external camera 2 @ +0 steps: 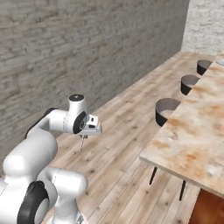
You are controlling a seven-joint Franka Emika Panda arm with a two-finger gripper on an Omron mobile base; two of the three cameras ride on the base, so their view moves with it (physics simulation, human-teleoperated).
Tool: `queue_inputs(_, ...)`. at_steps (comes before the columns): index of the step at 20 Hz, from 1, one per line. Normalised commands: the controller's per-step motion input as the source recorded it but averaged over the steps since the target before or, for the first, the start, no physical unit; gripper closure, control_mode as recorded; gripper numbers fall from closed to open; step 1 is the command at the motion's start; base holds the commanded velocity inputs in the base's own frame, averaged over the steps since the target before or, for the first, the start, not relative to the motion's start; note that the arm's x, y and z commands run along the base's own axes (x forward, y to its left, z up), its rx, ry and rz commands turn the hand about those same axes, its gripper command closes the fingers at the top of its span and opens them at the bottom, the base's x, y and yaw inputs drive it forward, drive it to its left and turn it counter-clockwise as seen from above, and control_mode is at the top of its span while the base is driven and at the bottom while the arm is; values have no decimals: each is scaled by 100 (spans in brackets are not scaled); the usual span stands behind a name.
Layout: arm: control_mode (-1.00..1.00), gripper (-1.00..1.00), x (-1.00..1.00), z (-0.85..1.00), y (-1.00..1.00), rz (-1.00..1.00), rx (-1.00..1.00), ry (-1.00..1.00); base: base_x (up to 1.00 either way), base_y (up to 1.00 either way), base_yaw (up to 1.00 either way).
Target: Take the fork and place it on the left side of the plate. Then take the spoon and place it on the right side of the plate. Make sure they're directly next to the plate.
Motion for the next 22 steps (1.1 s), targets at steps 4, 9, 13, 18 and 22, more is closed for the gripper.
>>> queue_inputs(4, 100, 100, 0, 0, 0, 0, 0, 0, 79, 36, -33)
queue_inputs(9, 100, 100, 0, 0, 0, 0, 0, 0, 79, 36, -32)
queue_inputs(13, 100, 100, 0, 0, 0, 0, 0, 0, 78, 38, -32)
queue_inputs(18, 100, 100, 0, 0, 0, 0, 0, 0, 77, 41, -33)
queue_inputs(22, 100, 100, 0, 0, 0, 0, 0, 0, 78, 43, -30)
